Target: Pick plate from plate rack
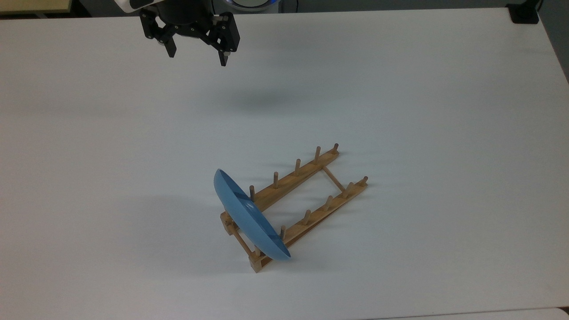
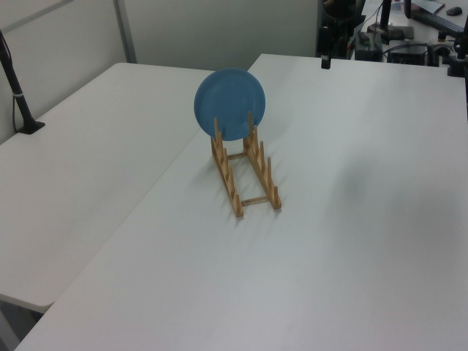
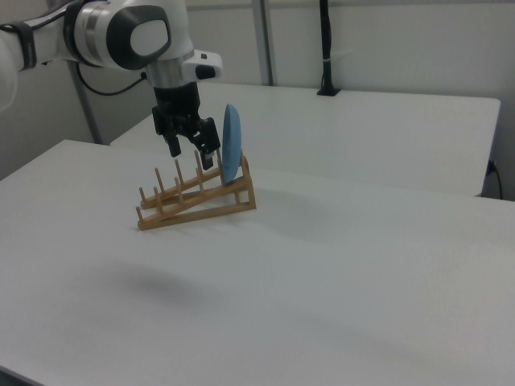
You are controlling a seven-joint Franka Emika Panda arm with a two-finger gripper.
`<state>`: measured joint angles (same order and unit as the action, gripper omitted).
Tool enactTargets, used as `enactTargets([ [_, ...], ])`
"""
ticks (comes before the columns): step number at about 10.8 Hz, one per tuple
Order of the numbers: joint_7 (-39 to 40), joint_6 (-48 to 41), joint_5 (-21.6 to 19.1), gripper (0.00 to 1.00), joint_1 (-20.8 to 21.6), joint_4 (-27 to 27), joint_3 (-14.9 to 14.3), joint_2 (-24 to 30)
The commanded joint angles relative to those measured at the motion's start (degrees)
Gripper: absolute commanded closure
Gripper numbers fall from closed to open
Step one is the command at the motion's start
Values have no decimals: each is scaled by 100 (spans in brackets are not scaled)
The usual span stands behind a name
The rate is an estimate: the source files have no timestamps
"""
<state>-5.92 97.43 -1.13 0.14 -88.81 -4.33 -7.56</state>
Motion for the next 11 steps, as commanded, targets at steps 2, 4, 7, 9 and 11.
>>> enactTargets([
  [2,143,56,-98,0,-102,48,-33,18],
  [4,143,48,-98,0,-93,48,-24,9],
  [7,152,48,-89,0,-67,39,-24,27],
  [9,161,65,-89,0,-67,22,-24,62],
  [11,161,65,-115,0,-49,4,-51,88],
])
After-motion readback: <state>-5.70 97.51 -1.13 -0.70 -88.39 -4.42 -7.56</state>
